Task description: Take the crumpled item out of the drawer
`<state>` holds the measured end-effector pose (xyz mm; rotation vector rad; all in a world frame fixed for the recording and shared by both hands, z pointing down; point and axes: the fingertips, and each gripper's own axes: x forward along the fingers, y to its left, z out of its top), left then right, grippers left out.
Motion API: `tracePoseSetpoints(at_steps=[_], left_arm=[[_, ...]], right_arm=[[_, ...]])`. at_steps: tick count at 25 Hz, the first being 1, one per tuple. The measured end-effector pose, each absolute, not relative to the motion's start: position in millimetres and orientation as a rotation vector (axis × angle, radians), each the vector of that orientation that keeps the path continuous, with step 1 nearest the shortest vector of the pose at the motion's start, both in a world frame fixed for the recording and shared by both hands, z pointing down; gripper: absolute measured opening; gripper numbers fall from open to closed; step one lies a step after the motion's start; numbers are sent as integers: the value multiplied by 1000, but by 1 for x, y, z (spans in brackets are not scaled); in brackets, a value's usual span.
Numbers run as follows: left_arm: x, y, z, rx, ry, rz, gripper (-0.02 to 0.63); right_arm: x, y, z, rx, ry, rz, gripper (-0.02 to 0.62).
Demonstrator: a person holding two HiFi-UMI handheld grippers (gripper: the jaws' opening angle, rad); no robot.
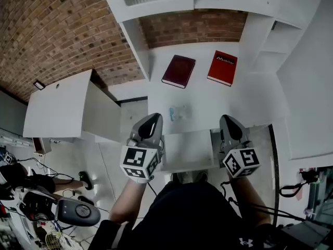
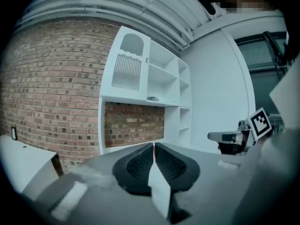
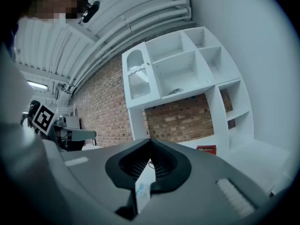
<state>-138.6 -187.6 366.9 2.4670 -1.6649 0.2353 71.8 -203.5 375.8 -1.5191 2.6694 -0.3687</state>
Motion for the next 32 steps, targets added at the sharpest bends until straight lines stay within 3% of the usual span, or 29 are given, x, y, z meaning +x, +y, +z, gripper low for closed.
tracePoseSetpoints(at_steps=[15,32], left_arm=[[-138,-179,359,2475,-1714,162,3],[-138,-189,367,2454,-1708,197,3]], right_arm=[[46,-201,317,-1452,2736,64,2],[55,-204,323,-1480,2731,72,2]])
